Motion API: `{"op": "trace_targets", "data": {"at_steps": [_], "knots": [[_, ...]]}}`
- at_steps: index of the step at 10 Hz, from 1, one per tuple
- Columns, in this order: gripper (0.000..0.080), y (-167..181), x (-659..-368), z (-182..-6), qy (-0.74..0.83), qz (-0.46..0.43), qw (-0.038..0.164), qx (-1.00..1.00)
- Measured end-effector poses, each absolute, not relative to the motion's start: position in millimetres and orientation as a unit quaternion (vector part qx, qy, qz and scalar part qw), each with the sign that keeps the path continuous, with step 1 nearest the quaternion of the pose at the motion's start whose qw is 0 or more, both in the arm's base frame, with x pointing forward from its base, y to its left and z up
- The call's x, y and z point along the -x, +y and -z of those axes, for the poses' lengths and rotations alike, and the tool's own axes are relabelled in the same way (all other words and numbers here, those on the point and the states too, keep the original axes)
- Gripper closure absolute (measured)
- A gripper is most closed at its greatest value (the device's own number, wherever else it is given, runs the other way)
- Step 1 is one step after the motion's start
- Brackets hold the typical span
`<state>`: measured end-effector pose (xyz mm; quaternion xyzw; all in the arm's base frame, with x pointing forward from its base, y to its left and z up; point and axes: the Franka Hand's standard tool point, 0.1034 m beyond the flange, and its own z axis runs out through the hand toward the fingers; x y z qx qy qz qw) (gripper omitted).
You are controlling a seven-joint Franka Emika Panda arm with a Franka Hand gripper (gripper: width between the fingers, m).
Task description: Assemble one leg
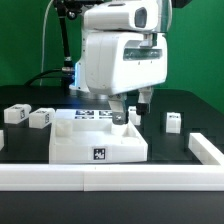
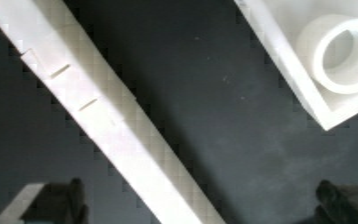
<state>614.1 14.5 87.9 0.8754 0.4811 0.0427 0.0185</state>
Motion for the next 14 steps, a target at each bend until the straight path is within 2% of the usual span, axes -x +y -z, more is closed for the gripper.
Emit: {"op": "trace_targets", "data": {"at_steps": [14], "knots": [[0.015, 14.5, -614.1, -87.9, 0.481, -0.043, 0.019, -0.875]]}}
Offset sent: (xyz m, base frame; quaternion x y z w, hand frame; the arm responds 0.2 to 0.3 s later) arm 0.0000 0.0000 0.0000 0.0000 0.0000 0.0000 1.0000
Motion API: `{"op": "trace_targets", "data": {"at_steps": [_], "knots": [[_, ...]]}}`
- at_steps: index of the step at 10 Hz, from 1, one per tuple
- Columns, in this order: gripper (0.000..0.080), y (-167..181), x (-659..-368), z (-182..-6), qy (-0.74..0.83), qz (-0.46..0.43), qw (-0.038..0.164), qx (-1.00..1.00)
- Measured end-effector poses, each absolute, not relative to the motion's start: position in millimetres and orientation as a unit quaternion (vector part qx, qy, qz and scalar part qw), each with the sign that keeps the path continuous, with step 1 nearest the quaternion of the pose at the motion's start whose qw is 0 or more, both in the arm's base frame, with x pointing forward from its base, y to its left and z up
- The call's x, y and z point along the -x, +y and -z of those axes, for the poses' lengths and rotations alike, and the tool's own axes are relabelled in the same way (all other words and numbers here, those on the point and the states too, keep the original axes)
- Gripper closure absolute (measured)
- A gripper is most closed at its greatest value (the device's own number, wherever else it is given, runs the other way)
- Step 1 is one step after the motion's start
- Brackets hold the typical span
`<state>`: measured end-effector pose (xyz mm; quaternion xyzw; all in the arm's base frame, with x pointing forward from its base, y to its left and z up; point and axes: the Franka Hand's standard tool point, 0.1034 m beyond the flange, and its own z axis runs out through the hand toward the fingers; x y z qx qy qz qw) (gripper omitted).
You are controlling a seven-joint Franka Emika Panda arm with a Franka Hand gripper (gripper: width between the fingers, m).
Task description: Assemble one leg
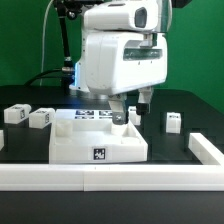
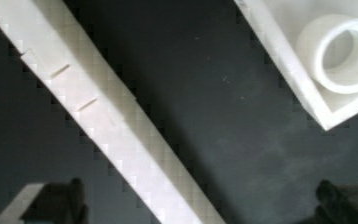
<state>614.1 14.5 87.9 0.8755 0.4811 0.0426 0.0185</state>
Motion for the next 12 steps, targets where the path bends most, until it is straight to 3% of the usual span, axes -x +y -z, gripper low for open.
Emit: {"op": "trace_targets", "data": {"at_steps": [12], "knots": [[0.015, 14.5, -614.1, -87.9, 0.481, -0.043, 0.019, -0.875]]}}
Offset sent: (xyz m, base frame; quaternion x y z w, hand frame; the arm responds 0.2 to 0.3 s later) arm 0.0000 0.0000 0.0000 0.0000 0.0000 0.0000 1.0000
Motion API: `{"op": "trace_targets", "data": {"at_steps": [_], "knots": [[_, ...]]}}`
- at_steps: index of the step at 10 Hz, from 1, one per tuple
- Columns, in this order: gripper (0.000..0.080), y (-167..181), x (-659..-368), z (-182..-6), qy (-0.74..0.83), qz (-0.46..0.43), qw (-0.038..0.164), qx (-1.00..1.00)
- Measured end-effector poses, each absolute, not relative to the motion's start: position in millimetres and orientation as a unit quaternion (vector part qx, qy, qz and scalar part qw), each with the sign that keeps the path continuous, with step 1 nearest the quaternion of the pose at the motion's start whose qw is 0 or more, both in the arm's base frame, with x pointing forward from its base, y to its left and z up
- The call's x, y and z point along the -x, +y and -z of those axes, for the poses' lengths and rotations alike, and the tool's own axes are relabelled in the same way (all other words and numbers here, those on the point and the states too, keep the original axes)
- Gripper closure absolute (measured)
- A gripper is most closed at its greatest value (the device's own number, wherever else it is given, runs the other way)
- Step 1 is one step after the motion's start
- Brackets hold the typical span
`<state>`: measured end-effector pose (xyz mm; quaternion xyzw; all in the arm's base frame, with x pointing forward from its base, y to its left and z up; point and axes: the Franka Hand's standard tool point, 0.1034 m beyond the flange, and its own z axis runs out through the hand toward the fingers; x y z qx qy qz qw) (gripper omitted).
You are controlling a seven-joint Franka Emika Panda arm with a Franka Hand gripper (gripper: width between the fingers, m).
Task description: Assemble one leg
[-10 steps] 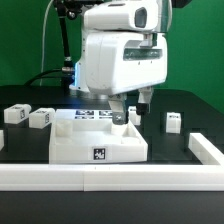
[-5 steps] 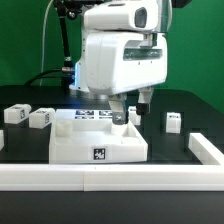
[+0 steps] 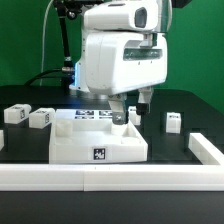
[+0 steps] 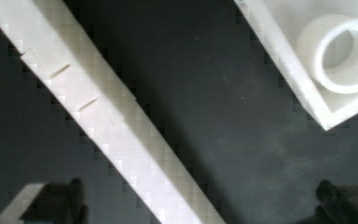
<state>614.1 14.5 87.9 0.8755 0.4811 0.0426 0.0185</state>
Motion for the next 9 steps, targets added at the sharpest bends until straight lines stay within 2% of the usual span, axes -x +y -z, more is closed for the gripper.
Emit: {"op": "trace_targets", "data": {"at_steps": [3, 6, 9], "knots": [[0.015, -1, -606, -93.4, 0.54, -0.038, 0.024, -0.84], [0.015, -20, -577, -83.5, 0.618, -0.014, 0.014, -0.786], [0.015, -23, -570, -82.2, 0.615, -0.012, 0.012, -0.788]]}}
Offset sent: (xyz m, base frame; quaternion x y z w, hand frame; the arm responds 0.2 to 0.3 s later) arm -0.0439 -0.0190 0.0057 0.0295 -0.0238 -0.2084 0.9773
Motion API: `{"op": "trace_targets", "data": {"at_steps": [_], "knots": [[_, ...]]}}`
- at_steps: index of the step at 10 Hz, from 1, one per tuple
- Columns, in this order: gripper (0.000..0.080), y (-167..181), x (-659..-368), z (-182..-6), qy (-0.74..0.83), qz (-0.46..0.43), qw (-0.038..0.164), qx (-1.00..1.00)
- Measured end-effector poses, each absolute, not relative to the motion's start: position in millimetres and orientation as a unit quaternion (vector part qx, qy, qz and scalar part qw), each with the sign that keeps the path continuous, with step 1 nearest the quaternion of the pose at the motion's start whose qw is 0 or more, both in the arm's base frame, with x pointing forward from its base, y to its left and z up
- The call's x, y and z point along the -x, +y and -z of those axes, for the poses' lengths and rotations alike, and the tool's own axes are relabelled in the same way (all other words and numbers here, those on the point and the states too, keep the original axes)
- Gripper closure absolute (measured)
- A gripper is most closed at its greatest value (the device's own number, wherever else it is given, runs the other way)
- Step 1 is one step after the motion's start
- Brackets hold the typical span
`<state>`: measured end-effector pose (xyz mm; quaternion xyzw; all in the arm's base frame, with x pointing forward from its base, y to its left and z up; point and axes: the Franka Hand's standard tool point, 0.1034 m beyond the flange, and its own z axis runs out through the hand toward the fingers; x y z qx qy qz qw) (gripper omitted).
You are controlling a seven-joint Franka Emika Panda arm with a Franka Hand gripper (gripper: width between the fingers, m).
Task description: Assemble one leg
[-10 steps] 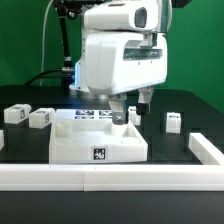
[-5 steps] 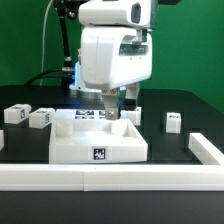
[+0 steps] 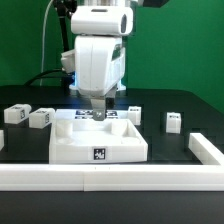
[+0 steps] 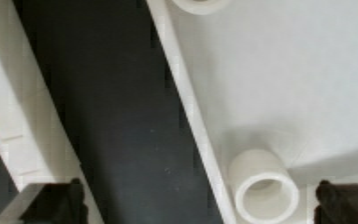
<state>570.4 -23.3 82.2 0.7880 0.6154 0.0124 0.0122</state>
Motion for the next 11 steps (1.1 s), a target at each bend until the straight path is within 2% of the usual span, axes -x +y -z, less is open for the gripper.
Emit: {"op": "trace_targets", "data": {"at_steps": [8, 11], "knots": [[0.015, -23, -568, -80.2, 0.616, -0.011, 0.011, -0.787], [0.015, -21, -527, -73.0, 0.657, 0.02, 0.01, -0.753]]}}
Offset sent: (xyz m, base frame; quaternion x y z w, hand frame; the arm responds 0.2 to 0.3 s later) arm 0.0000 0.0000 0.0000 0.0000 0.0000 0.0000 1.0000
